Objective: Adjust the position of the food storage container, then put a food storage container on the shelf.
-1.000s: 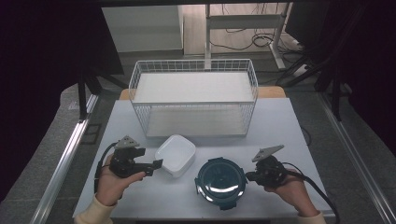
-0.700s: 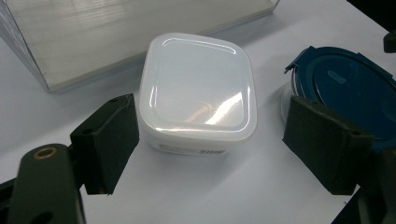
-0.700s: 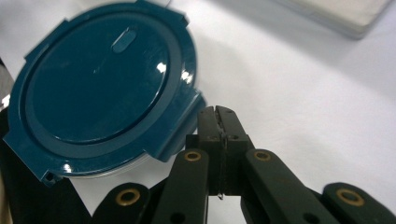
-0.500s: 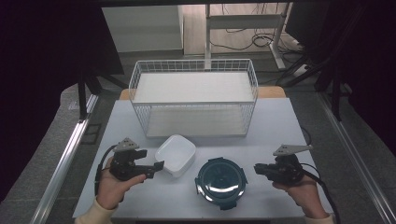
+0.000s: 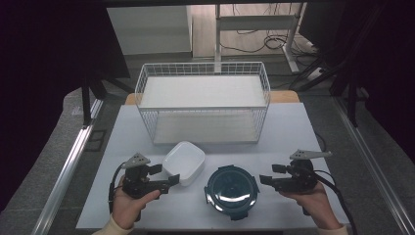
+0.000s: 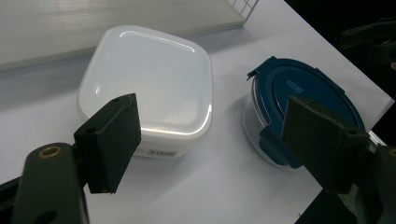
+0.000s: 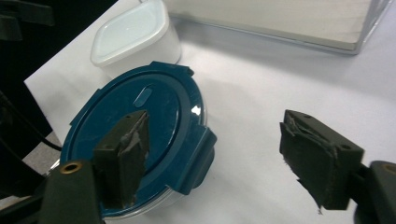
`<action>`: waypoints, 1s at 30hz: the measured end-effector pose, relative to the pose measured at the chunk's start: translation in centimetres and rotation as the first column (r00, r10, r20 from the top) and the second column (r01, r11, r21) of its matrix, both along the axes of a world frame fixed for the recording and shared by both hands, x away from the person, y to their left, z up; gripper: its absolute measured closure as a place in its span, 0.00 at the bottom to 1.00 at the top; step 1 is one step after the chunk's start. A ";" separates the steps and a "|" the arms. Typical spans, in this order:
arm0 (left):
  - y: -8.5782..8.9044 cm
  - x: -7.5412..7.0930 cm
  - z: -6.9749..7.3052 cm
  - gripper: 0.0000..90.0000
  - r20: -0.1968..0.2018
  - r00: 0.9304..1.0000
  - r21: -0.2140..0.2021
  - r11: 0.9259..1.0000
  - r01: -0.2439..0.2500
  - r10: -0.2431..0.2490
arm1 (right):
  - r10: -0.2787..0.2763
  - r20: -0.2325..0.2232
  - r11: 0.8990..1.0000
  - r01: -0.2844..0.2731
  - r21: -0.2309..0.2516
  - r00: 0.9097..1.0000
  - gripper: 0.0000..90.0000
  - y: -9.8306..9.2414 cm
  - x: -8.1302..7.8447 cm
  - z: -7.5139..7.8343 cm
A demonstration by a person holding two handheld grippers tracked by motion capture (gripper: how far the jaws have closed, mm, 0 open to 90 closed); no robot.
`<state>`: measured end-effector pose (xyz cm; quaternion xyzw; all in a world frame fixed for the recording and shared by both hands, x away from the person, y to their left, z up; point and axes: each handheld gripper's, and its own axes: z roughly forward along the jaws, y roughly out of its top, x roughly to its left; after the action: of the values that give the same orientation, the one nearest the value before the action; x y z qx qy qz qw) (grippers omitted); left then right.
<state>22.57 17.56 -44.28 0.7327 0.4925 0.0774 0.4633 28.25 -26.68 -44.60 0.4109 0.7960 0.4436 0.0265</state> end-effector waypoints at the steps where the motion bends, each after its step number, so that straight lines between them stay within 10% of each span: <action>1: 0.0 0.0 0.0 0.22 0.000 1.000 -0.002 1.000 0.000 0.000 | -0.003 -0.001 1.000 0.003 -0.002 1.000 0.25 0.0 0.0 0.0; 16: -1.3 -0.5 -0.5 0.19 -0.025 1.000 -0.013 1.000 0.011 -0.011 | -0.031 0.000 0.998 0.031 -0.050 1.000 0.22 0.3 -0.1 0.3; 30: -4.6 -2.0 -1.4 0.15 -0.050 0.998 -0.089 0.996 0.026 -0.031 | 0.024 -0.078 1.000 -0.024 0.001 0.997 0.21 1.0 0.0 0.0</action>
<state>20.55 12.99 -45.70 0.7201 0.4965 0.0301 0.4837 28.25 -25.63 -44.61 0.4186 0.8012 0.4275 -0.0100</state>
